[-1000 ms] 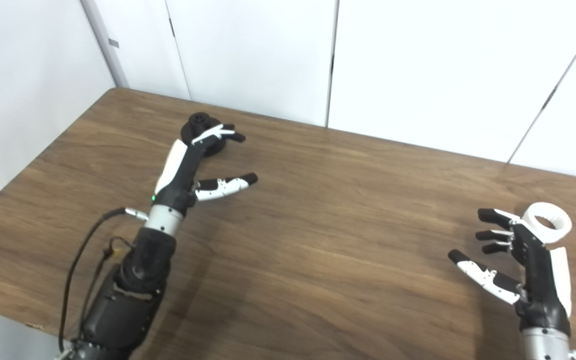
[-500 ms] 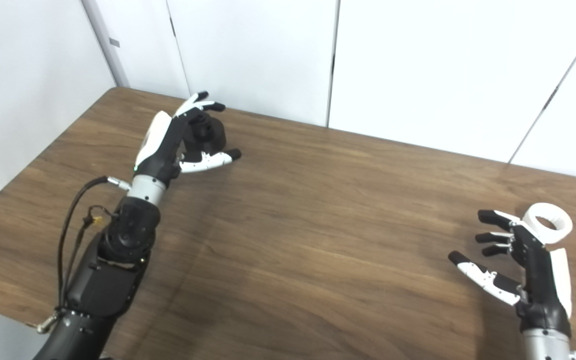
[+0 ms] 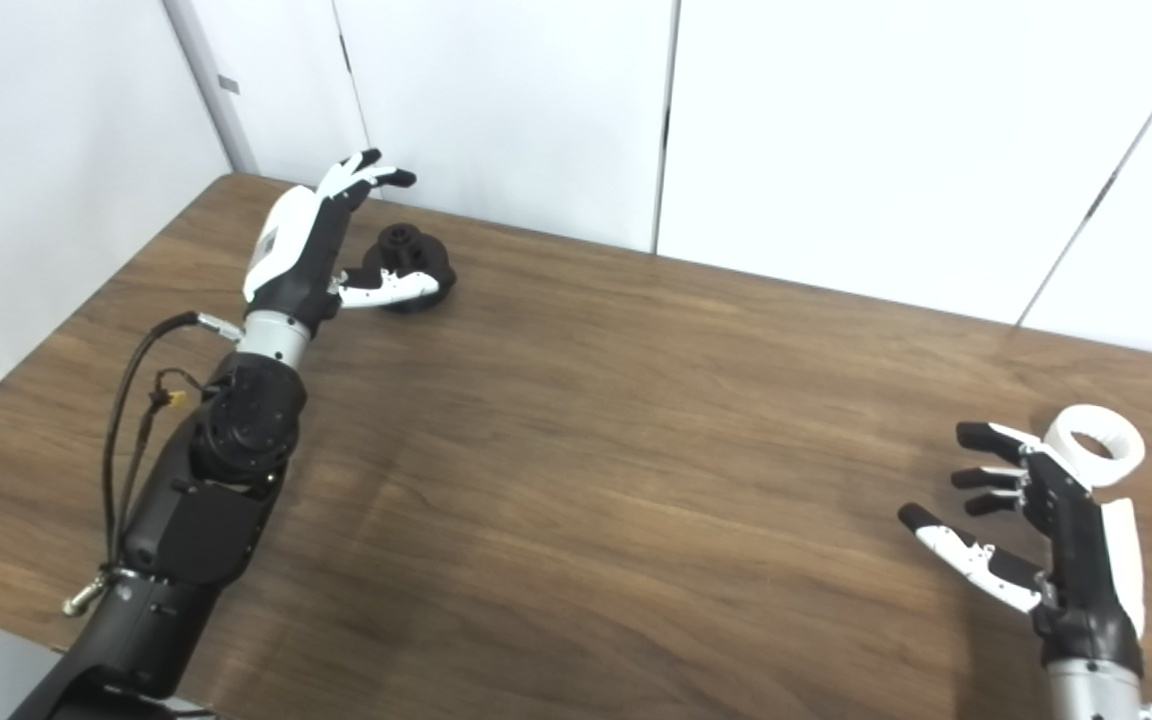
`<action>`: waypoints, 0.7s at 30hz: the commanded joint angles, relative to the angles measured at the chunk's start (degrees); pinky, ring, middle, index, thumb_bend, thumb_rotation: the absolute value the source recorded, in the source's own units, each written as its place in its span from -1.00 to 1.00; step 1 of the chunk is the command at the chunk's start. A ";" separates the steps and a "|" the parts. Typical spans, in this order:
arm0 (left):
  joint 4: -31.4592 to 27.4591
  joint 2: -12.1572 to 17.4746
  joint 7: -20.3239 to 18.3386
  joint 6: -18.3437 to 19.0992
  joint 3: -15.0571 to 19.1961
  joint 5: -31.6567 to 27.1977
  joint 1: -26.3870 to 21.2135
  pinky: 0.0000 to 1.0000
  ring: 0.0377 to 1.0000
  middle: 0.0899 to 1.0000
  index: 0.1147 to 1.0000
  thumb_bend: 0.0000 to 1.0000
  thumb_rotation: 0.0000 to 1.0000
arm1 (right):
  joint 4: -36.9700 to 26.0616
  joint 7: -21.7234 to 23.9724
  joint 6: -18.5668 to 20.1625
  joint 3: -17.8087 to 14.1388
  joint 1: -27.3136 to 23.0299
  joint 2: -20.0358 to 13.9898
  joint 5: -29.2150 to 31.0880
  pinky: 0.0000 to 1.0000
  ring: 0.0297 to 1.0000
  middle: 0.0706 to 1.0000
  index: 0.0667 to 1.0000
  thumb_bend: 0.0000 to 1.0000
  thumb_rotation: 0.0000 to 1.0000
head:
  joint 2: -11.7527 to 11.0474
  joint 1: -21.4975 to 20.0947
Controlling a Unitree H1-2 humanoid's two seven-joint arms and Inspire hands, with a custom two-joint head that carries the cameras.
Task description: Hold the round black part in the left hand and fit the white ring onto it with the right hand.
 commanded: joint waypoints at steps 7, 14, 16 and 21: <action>2.53 3.77 1.07 3.01 -0.17 3.04 -4.97 0.65 0.97 0.92 0.53 1.00 -0.33 | -1.02 -0.32 -2.57 -0.51 -1.20 -0.80 0.38 -0.02 0.16 0.41 0.34 0.16 -0.62 | 0.03 0.06; 6.12 6.39 0.16 5.74 -1.60 3.89 -8.09 0.68 0.99 0.94 0.52 1.00 -0.30 | -1.13 -0.25 -2.29 -0.39 -1.25 -0.67 0.28 -0.01 0.17 0.41 0.35 0.15 -0.61 | -0.09 -0.07; 7.23 7.17 0.14 5.95 -2.20 4.05 -8.95 0.71 0.99 0.94 0.52 1.00 -0.28 | -1.18 -0.36 -2.07 -0.38 -1.27 -0.61 0.01 -0.02 0.17 0.41 0.35 0.16 -0.59 | -0.15 -0.13; 10.15 8.36 0.08 6.95 -3.68 5.01 -10.72 0.68 0.98 0.93 0.52 1.00 -0.21 | -1.11 -0.32 -2.18 -0.42 -1.38 -0.37 0.43 -0.03 0.17 0.42 0.34 0.18 -0.64 | -0.20 -0.24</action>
